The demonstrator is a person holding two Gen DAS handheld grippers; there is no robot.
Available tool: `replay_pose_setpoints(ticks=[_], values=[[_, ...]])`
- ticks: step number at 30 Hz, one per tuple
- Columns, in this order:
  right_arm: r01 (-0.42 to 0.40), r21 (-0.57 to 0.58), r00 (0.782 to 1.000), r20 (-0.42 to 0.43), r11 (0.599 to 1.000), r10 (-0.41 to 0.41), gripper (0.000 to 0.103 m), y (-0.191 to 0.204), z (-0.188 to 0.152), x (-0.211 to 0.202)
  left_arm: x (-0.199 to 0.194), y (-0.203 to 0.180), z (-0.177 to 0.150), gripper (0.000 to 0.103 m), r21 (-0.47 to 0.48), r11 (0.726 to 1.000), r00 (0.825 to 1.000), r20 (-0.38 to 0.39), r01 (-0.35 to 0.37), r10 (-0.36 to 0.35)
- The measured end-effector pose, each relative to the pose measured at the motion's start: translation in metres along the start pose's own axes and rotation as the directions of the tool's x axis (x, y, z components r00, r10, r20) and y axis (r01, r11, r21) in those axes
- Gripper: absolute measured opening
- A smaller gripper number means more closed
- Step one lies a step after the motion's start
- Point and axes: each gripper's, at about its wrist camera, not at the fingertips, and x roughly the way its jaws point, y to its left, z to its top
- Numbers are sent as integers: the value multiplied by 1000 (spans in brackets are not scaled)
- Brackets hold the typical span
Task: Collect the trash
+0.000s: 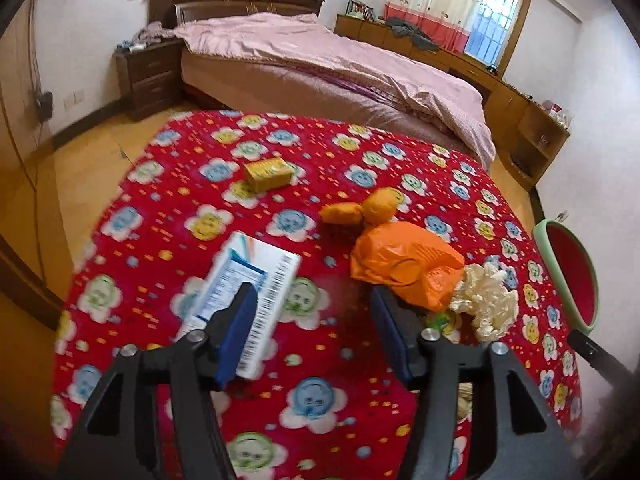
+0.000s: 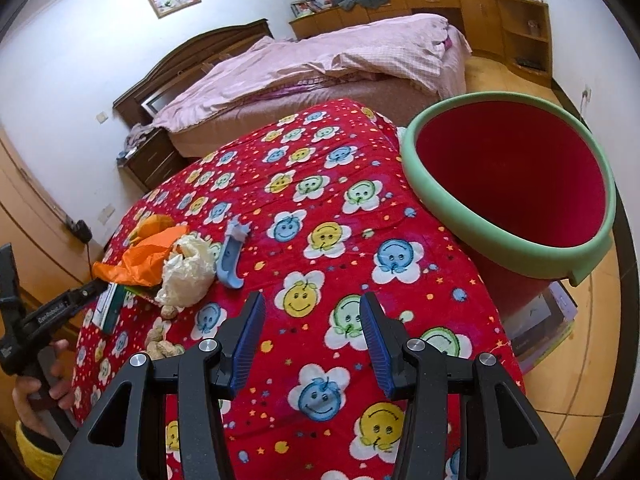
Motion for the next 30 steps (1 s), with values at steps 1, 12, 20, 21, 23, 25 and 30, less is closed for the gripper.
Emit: replay_pose_setpoints(ticks=[1,12,20,21,23,25,30], values=[[0,-3,1000,3,1000,0,50,2,0,-1,-2,3,1,67,8,1000,1000,5,-16,15],[3,-6,1000,0,1000,-3,55,7,-1,2,29,23,2,69,122,984,984,-101,-132,144],[0,-42,1000,-10,999,-1,57,22,5,7,46,38,-2,57,32,995,985,-140,-100,103],[-4,-52,1000,-11,999,4,57,26,6,7,44,40,-2,56,15,995,987,-130,-96,97],[-17,-81,1000,-13,997,16,57,37,9,9,39,45,-4,55,-20,997,991,-109,-74,71],[-37,-121,999,-18,992,35,64,53,14,11,33,50,-7,54,-66,995,994,-91,-69,63],[-89,-206,996,-43,975,82,72,93,22,23,9,58,-20,54,-153,985,996,-26,-86,83]])
